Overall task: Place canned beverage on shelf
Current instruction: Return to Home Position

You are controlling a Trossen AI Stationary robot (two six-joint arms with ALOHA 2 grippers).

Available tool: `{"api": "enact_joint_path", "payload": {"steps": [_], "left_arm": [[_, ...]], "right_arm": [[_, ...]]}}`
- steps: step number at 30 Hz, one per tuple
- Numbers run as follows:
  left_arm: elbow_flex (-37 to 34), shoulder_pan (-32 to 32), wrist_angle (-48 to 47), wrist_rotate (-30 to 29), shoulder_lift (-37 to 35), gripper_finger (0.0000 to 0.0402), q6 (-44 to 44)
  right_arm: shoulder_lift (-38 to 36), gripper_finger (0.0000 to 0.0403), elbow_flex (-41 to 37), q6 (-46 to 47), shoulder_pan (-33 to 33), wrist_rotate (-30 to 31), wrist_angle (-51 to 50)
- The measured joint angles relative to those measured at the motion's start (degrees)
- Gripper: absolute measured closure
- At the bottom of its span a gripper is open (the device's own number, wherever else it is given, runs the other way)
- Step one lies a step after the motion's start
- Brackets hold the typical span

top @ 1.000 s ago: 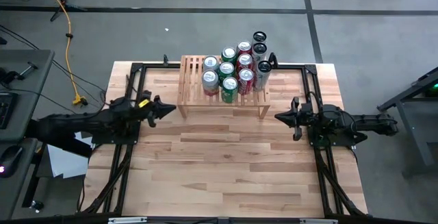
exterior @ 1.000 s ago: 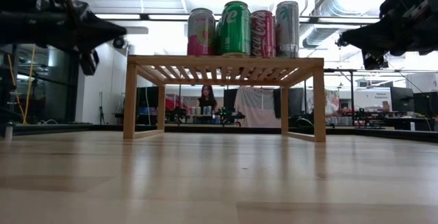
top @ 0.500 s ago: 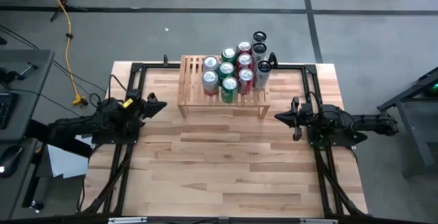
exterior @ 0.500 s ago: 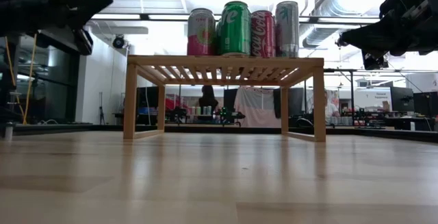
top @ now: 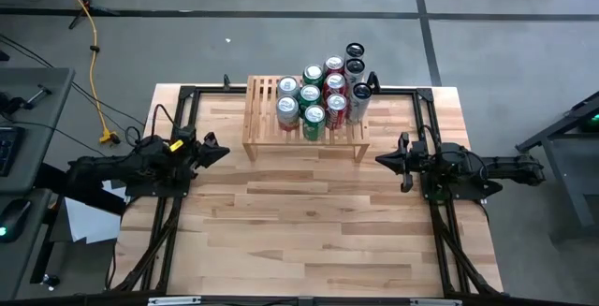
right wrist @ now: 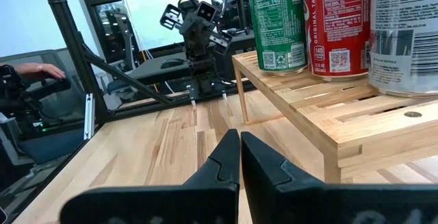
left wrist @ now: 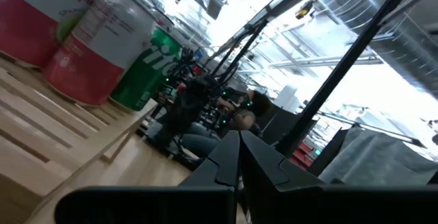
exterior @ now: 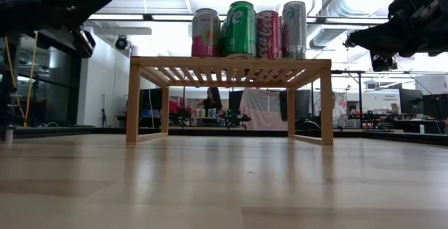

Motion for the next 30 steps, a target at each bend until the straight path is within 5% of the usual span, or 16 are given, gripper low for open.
{"api": "enact_joint_path", "payload": {"steps": [7,12,20,24,30], "left_arm": [[0.00,-0.44,0.19,-0.02,-0.02,0.0396,-1.37],[-0.02,-1.29,3.12,-0.37,-0.02,0.0396,-13.50],[-0.03,-1.71,8.06,-8.79,-0.04,0.0396,-22.68],[-0.07,-3.99,8.86,-14.32,-0.04,0.0396,-21.44],[-0.04,-8.96,7.60,-14.89,-0.02,0.0396,-14.95]], "right_arm": [[0.00,0.0402,-0.02,0.01,-0.01,0.02,0.00],[0.00,0.0402,-0.02,0.00,0.00,0.00,0.00],[0.00,0.0402,-0.02,-0.01,-0.01,0.02,0.00],[0.00,0.0402,-0.02,-0.01,-0.01,0.00,0.00],[0.00,0.0402,-0.02,-0.01,-0.01,0.00,0.00]]}}
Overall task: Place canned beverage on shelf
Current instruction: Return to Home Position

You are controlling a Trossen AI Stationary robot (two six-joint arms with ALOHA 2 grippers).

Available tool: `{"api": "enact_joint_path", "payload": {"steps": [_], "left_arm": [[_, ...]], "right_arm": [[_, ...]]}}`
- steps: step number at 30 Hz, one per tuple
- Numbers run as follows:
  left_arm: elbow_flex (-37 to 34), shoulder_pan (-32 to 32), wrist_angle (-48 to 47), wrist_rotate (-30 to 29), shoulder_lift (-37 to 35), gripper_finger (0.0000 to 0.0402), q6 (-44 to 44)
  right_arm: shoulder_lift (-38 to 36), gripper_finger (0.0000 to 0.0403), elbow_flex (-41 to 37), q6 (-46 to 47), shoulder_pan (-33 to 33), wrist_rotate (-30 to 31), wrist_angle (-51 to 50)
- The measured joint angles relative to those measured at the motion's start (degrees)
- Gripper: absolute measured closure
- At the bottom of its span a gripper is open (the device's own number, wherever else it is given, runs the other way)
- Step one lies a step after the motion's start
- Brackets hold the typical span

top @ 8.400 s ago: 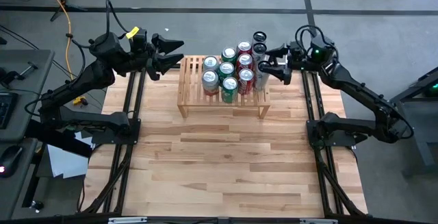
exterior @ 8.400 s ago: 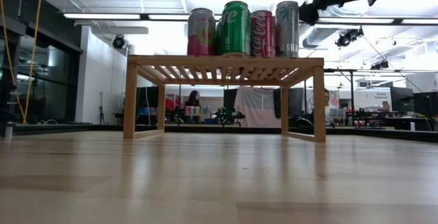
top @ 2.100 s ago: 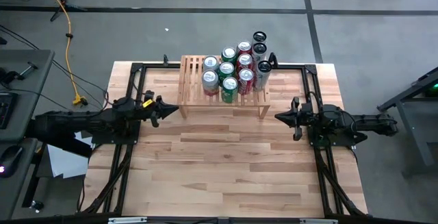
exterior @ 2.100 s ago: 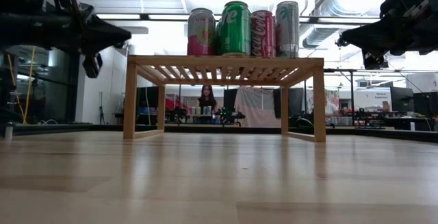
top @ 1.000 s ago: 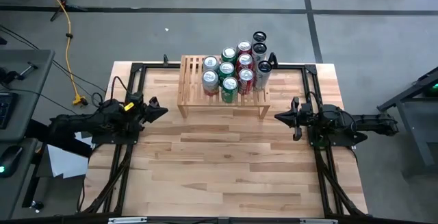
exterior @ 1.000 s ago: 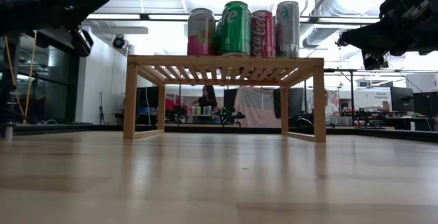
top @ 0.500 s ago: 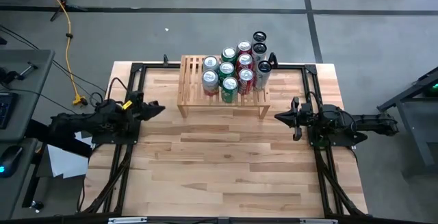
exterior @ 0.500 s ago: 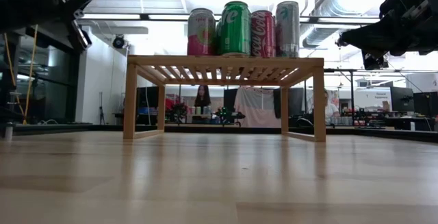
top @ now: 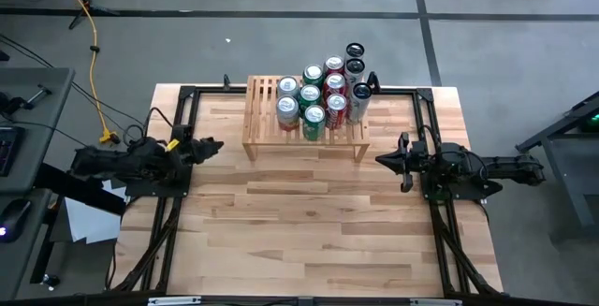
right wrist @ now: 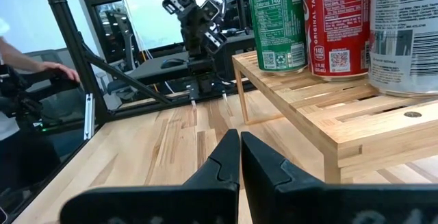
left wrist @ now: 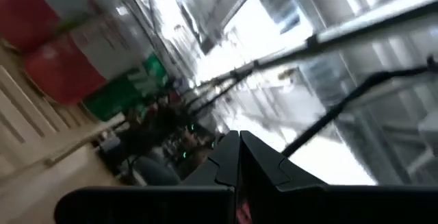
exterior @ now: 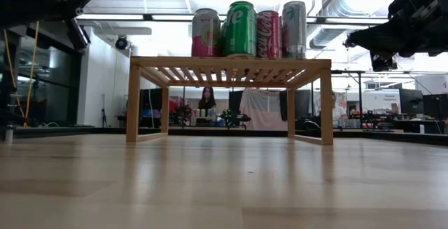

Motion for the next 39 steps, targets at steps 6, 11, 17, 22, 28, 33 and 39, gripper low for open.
{"api": "enact_joint_path", "payload": {"steps": [6,11,17,22,28,33,39], "left_arm": [[0.00,-1.59,-8.87,7.70,0.00,0.0396,26.62],[0.00,-4.15,-21.50,6.94,0.05,0.0396,45.01],[0.04,-4.79,-22.69,12.11,0.00,0.0396,52.44],[0.04,-4.75,-22.89,13.38,0.02,0.0396,50.16],[0.04,-4.66,-22.86,13.25,0.02,0.0396,49.78],[0.04,-4.64,-22.61,13.25,0.02,0.0396,49.85],[0.04,-4.64,-22.66,13.23,0.62,0.0396,49.87]], "right_arm": [[0.00,0.0402,0.00,0.00,0.01,0.00,0.00],[-0.02,0.0402,-0.02,0.00,0.00,0.00,0.01],[-0.02,0.0402,-0.01,0.00,0.00,0.00,0.02],[-0.02,0.0402,-0.02,0.00,0.01,0.00,0.02],[-0.02,0.0402,-0.01,0.00,-0.01,0.00,0.02],[-0.02,0.0402,-0.02,0.00,0.00,0.00,0.02],[-0.02,0.0402,0.00,0.00,0.01,0.00,0.02]]}}
